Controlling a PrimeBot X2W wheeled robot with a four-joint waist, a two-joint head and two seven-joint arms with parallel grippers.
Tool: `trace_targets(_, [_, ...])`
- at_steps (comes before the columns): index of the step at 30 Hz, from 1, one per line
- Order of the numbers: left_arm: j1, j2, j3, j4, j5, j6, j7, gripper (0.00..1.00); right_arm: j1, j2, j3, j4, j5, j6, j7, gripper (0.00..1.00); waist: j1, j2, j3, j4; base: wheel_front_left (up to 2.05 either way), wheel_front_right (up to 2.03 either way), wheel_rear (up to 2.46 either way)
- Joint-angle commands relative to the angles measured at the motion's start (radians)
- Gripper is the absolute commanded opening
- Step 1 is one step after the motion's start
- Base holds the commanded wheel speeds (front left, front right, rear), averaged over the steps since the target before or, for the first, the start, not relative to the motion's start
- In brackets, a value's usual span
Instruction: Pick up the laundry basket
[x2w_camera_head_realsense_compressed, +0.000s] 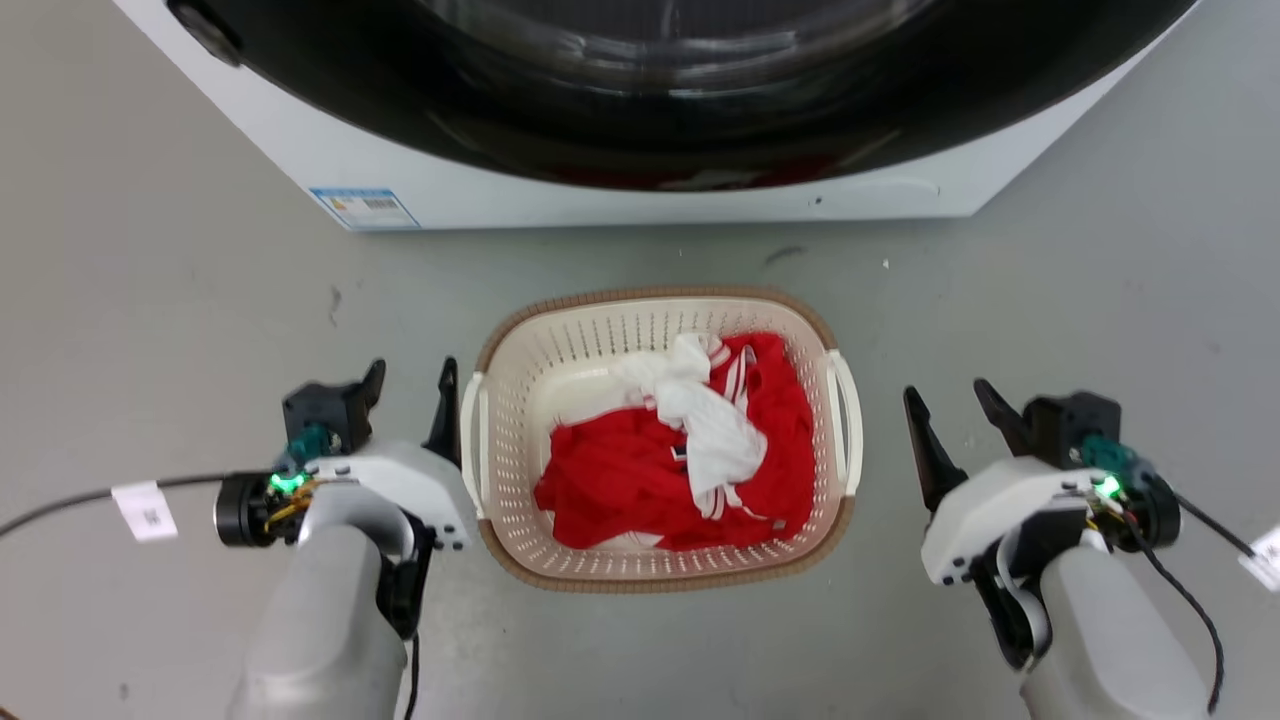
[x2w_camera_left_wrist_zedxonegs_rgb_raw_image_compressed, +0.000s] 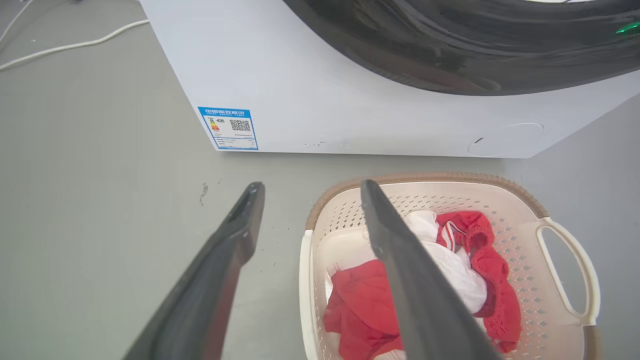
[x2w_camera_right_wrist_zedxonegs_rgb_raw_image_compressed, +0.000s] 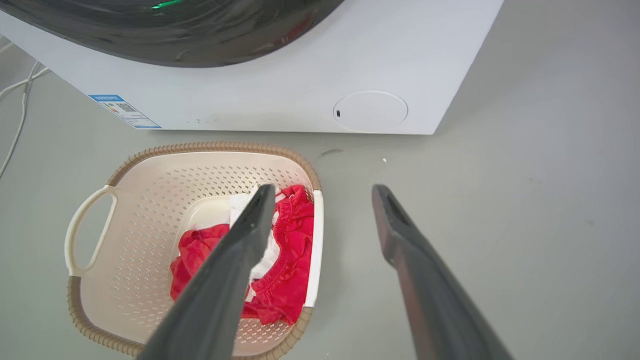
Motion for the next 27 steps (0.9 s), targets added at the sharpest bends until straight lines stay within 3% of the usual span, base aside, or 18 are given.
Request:
trace_targets(1, [-0.040, 0.009, 0.001, 0.029, -0.010, -0.011, 0.008, 1.00, -0.045, 0.001, 0.012, 0.033, 0.009, 0.000, 0.006, 1.00, -0.0001, -0.0001, 0.067, -0.014, 0.00, 0.00, 0.00])
trace_targets(16, [-0.304, 0.066, -0.057, 0.295, -0.092, -0.054, 0.192, 1.00, -0.358, 0.001, 0.188, 0.366, 0.149, 0.000, 0.111, 1.00, -0.0001, -0.0001, 0.248, -0.032, 0.00, 0.00, 0.00])
trace_targets(27, [-0.396, 0.093, -0.162, 0.354, -0.201, -0.055, 0.310, 1.00, -0.510, 0.001, 0.295, 0.528, 0.262, 0.000, 0.172, 1.00, -0.0001, -0.0001, 0.340, -0.036, 0.00, 0.00, 0.00])
